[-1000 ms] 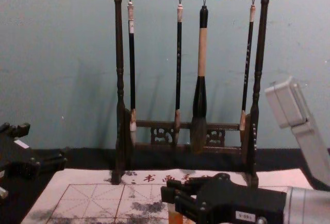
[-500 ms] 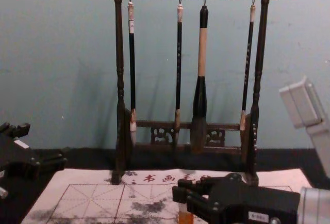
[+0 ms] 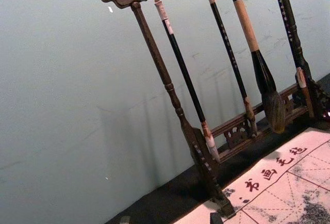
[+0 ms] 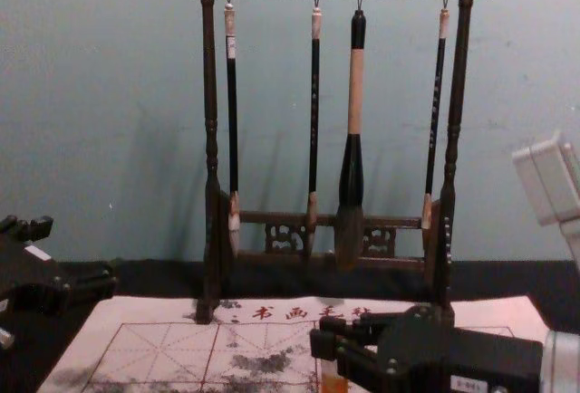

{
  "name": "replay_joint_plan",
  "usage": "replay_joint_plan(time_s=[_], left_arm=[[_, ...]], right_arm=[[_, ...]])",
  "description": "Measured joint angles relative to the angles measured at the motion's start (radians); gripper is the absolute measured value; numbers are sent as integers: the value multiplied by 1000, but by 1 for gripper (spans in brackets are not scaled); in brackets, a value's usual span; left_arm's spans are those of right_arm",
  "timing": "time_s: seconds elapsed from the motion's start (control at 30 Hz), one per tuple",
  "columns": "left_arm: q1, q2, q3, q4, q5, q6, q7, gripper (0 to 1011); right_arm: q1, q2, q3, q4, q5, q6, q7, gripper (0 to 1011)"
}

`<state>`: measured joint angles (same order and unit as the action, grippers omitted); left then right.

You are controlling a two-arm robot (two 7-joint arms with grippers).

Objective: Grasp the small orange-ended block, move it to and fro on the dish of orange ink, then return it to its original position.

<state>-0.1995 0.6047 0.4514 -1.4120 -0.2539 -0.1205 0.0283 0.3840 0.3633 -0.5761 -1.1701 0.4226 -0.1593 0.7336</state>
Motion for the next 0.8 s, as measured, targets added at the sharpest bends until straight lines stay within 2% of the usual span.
replay_joint_plan(time_s=[0.47, 0.8], left_arm=[[0, 0, 0, 0, 0, 0, 0, 1001], [0, 0, 0, 0, 0, 0, 0, 1001]], right_arm=[[-19, 15, -9, -23, 5, 7, 7, 135], [-20, 4, -24, -26, 8, 9, 9, 135]])
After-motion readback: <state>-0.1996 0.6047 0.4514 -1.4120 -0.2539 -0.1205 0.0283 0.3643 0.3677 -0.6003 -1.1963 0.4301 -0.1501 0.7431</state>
